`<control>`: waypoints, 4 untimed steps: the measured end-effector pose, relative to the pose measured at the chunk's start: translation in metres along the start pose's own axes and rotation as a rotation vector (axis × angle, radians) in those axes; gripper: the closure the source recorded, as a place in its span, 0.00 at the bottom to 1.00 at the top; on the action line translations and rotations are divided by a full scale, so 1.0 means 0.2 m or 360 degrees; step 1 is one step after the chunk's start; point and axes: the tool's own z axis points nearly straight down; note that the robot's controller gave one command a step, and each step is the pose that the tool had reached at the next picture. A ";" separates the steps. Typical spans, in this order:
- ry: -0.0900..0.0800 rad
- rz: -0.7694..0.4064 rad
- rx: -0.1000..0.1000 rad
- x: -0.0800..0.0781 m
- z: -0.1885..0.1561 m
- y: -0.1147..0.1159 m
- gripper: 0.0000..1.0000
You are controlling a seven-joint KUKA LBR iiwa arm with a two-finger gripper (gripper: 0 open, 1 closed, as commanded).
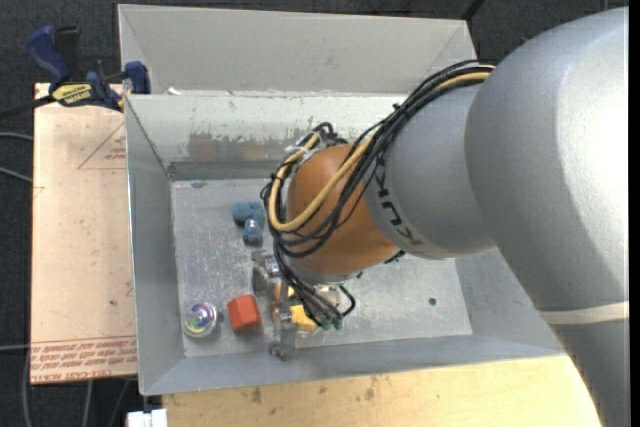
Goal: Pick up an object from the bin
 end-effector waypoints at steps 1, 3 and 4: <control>-0.0009 -0.0065 0.0008 -0.21 -0.16 -0.41 0.00; -0.0002 -0.0361 0.0006 -0.17 0.02 -0.47 0.00; 0.0009 -0.0661 -0.0004 -0.03 0.02 -0.23 0.00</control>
Offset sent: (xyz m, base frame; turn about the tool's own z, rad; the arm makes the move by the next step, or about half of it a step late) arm 0.0484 -0.0694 0.0293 -0.0510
